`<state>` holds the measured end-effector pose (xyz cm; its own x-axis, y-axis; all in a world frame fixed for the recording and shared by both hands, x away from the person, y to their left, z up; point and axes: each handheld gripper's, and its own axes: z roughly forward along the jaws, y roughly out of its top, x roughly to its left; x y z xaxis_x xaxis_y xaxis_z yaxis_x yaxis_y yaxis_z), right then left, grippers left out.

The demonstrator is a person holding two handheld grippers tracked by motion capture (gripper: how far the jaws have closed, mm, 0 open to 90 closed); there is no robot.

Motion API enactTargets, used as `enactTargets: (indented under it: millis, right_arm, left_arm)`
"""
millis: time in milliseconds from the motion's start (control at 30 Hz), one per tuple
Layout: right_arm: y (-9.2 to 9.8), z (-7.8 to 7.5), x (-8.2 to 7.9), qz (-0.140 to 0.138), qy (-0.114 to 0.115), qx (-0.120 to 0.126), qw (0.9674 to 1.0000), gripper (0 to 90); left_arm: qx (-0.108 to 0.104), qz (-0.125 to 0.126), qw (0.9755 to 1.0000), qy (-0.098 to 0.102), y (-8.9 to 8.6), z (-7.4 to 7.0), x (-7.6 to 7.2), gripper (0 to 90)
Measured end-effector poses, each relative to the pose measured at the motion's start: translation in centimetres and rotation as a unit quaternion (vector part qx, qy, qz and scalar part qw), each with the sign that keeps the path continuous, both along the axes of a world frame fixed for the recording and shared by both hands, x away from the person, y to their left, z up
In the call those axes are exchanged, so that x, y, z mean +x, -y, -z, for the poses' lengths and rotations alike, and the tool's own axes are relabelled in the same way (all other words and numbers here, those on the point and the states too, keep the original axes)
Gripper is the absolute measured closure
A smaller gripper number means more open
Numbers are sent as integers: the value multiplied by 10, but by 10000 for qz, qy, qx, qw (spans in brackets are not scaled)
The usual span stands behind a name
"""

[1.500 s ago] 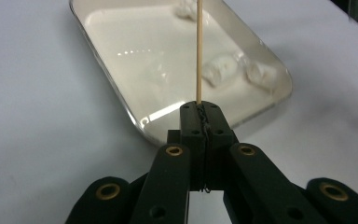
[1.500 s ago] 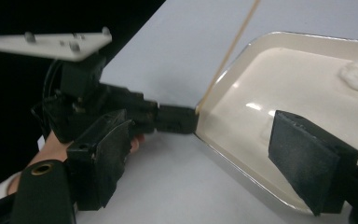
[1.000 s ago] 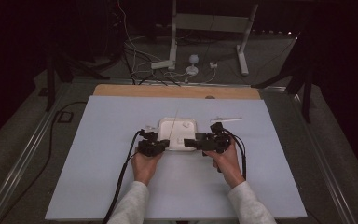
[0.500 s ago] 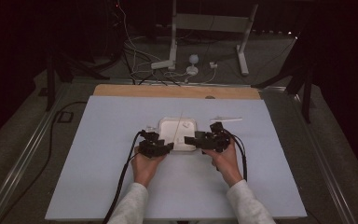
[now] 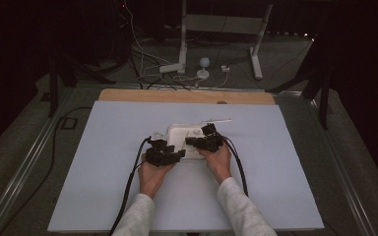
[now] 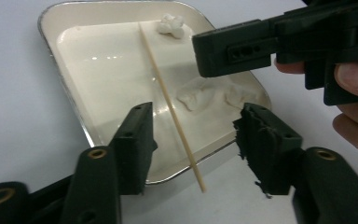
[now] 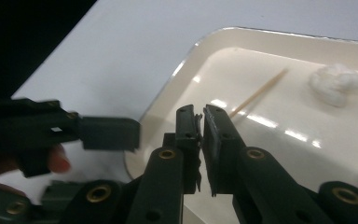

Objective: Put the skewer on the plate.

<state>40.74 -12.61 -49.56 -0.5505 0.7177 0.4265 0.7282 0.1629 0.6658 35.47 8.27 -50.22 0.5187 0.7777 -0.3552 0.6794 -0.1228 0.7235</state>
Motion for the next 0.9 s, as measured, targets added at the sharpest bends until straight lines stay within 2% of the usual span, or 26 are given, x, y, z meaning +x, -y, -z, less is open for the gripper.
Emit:
enactTargets:
  millis: [100, 200, 367, 433, 500, 633, 733, 900]
  right_arm:
    - [7, -7, -6, -41, 162, -75, 9998, 685]
    - [16, -17, -15, -61, 375, -150, 9992, 554]
    - [35, -32, -33, -188, 675, -139, 9974, 384]
    - [43, -37, -41, -173, 877, -150, 9959, 292]
    - [50, -41, -50, -138, 1070, -242, 9939, 237]
    - [69, -44, -68, -62, 1306, -376, 9907, 161]
    - [86, -43, -80, 72, 1439, -407, 9887, 152]
    - [120, -39, -100, 248, 1527, -393, 9872, 123]
  left_arm:
    - [-179, -22, 9998, 62, -9, -4, -2, 351]
    - [-332, -109, 9991, 225, -21, -13, -9, 280]
    - [-471, -162, 9969, 608, -44, -28, -27, 175]
    - [-506, -196, 9954, 788, -56, -32, -35, 156]
    - [-513, -265, 9939, 941, -67, -36, -43, 112]
    - [-438, -360, 9907, 1234, -87, -40, -57, 19]
    - [-433, -413, 9876, 1449, -102, -42, -67, 15]
    - [-392, -563, 9814, 1793, -125, -43, -83, 14]
